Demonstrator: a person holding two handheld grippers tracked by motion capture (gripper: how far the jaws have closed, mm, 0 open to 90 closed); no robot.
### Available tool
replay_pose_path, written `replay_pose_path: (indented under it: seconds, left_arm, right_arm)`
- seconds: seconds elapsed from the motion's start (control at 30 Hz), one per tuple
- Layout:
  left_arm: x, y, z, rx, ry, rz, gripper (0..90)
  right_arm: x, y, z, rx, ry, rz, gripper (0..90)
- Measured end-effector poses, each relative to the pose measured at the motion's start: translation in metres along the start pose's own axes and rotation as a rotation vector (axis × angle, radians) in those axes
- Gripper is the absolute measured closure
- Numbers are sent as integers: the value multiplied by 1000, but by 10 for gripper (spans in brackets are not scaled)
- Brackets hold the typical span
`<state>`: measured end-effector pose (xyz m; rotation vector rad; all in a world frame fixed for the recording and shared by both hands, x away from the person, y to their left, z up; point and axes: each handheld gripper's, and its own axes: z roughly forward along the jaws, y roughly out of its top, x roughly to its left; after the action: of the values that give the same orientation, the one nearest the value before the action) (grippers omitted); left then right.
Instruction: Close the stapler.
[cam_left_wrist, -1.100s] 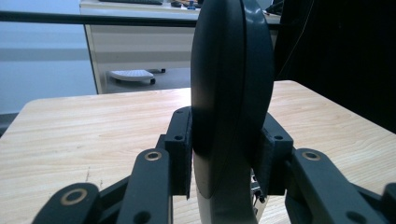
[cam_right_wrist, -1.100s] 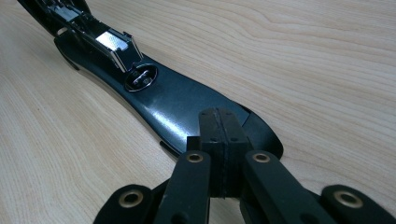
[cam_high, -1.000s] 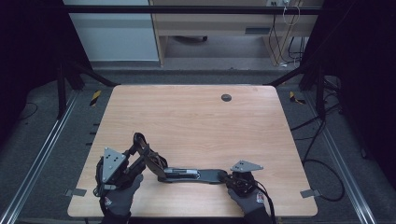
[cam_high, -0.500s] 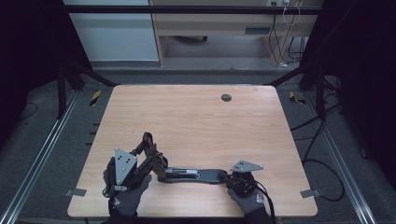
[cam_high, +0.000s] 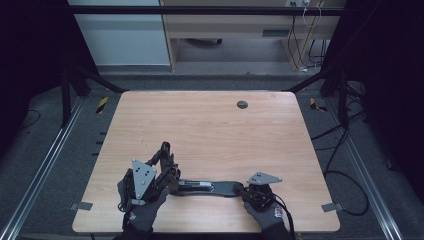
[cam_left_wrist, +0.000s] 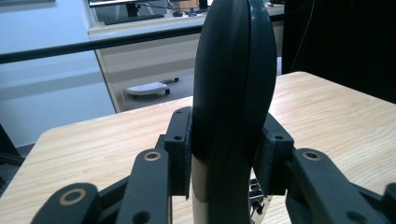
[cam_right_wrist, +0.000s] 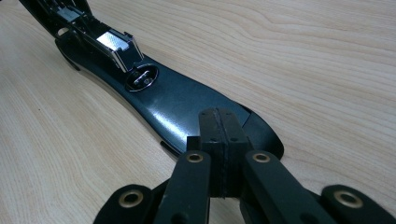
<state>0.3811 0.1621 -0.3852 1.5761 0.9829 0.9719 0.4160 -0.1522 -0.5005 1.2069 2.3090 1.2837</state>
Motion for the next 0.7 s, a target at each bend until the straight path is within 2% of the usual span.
replay_pose_path:
  seconds: [0.27,0.53,0.7]
  left_arm:
    - [-11,1,3,-5,11,49,622]
    - [-18,1,5,-7,10,76,618]
    - [-27,2,9,-3,-1,111,608]
  right_arm:
    - [0,0,0,0,0,0,900]
    - [0,0,0,0,2,0,900]
    - [0,0,0,-1,1,-1,900]
